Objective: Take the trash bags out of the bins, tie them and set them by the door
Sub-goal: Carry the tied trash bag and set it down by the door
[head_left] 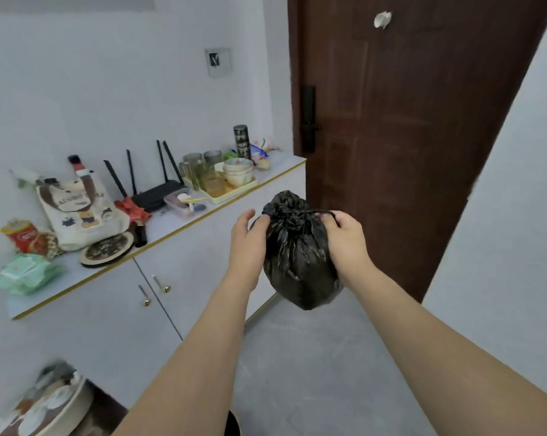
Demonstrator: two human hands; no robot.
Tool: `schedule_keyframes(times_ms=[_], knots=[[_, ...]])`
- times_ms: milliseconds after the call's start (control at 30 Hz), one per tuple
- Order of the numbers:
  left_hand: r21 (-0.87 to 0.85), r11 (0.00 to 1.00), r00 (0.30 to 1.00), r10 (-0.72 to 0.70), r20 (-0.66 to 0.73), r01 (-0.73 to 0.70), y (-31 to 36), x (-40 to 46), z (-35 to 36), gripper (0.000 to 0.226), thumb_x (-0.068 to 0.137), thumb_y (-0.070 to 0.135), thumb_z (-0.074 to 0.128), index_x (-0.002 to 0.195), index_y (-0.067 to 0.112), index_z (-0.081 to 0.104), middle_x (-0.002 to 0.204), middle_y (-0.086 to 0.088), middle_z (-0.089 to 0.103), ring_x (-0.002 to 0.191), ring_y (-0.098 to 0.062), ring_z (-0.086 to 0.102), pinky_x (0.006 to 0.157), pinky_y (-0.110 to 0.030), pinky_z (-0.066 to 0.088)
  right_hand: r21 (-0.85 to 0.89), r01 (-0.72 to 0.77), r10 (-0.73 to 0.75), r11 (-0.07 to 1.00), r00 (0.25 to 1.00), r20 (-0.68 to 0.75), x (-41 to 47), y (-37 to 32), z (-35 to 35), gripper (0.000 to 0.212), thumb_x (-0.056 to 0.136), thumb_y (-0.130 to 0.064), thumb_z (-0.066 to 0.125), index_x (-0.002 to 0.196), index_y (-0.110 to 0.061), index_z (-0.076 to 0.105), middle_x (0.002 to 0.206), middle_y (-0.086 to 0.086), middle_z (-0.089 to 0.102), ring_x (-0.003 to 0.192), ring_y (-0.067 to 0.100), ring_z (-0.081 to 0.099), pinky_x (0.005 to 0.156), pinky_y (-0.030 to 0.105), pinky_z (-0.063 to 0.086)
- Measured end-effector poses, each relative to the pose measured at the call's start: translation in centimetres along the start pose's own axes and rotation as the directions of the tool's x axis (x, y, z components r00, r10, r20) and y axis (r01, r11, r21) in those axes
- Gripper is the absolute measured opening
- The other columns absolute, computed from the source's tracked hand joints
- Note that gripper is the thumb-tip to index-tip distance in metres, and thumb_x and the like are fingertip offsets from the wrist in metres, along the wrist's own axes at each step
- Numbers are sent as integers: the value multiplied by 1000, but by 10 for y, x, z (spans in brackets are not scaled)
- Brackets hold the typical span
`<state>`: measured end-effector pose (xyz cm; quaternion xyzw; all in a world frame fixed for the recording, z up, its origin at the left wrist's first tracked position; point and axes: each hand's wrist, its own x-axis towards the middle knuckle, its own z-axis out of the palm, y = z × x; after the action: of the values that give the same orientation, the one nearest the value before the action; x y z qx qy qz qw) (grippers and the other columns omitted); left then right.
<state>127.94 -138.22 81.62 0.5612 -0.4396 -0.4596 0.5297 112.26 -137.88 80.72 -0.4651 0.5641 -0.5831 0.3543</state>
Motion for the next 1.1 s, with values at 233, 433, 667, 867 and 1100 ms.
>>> schedule_keyframes(times_ms=[233,433,667,867,1100], knots=[[42,999,972,22,233,-33,-16,-4,159,22,92,27,52,101,21,72,99,2,75,97,-17,69,92,-44,54,-11,-71,68,997,979,-191,35,38,-135,23,97,-23,49,96,-21,71,97,-6,71,94,12,64,82,29,49],[125,992,937,-30,348,-15,-41,19,273,25,93,24,51,82,21,73,84,1,75,89,-22,69,84,-40,56,10,-155,150,988,933,-327,80,78,-219,21,96,-21,50,97,-23,71,99,-8,70,98,13,63,89,31,49],[174,985,896,-71,438,-7,-79,69,386,25,97,22,50,90,18,73,89,2,74,90,-18,68,87,-42,54,98,-280,297,955,895,-334,146,119,-294,25,91,-9,51,95,-23,71,99,1,72,96,19,67,88,34,54],[216,976,862,-130,489,24,-120,85,479,24,95,20,50,84,16,71,90,-1,74,90,-21,67,85,-38,53,161,-379,411,911,869,-276,180,160,-366,30,94,-3,46,108,-18,69,105,4,72,98,17,67,80,25,52],[309,951,865,-139,482,-19,-163,73,571,27,98,15,48,85,24,70,87,7,71,86,-13,65,76,-28,52,87,-530,536,844,824,-181,207,226,-451,27,97,-5,44,108,-20,64,103,-2,67,90,6,62,66,13,45]])
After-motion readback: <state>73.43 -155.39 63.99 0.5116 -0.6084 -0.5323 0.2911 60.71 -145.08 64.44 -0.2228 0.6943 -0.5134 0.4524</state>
